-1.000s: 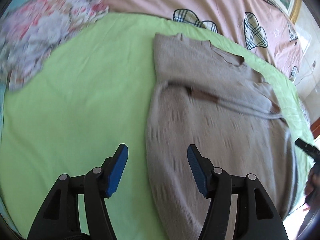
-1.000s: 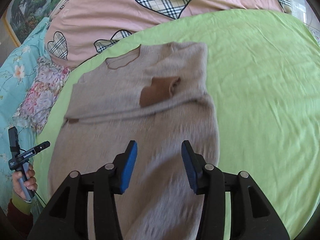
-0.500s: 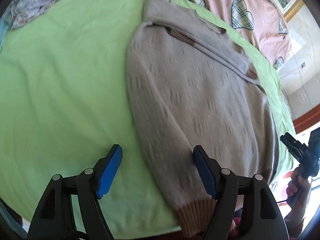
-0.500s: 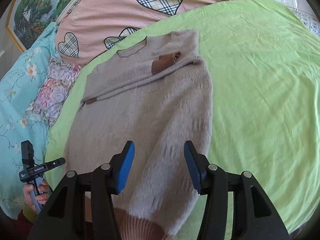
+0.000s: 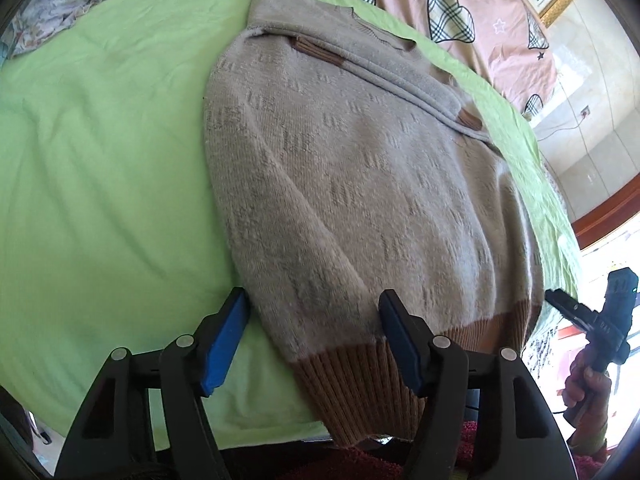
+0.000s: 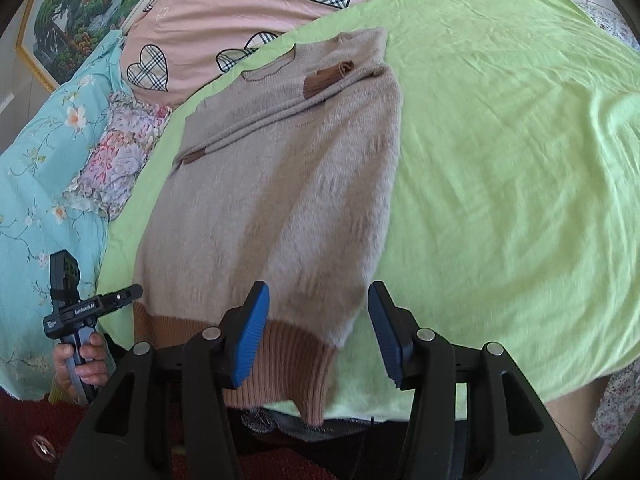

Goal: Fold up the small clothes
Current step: 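Move both tools to the brown ribbed hem of the folded sweater, then grasp the brown hem with the right gripper while the left gripper grasps it too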

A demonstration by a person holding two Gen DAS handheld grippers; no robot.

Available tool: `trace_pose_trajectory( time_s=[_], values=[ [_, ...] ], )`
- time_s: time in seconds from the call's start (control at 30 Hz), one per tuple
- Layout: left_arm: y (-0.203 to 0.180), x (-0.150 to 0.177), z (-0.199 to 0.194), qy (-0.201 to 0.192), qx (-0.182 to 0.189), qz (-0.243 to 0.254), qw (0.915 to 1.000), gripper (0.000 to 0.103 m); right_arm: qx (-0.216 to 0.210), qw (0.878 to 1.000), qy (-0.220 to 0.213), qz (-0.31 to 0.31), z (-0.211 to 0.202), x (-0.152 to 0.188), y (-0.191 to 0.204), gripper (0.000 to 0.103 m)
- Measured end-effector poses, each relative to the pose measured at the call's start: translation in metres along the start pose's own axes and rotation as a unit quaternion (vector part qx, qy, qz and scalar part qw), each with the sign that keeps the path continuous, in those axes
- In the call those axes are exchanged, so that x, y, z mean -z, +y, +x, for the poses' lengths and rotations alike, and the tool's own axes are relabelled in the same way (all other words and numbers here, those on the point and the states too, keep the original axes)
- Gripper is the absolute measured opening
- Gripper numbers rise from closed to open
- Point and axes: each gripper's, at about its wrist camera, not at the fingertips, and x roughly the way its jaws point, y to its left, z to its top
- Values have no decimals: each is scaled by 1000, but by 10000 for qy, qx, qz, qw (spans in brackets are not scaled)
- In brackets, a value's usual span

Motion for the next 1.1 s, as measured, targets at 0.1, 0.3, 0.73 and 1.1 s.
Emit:
trace_pose_trajectory(
  time_s=[0.1, 0.3, 0.73, 1.1],
  values=[
    [7, 6, -4, 6, 226, -117, 9997, 66, -102, 9998, 157, 93, 1, 11, -6, 53],
    [18, 16, -9, 56, 565, -255, 9981, 61, -474, 9982, 364, -1, 18, 28, 4, 45],
    [23, 19, -6, 101, 704, -225, 9972, 56, -271, 9986, -168, 419, -34, 25, -41, 8],
    [33, 29, -9, 97, 911, -180, 9956, 16, -351, 9986, 62, 388, -11, 27, -48, 7]
  ],
)
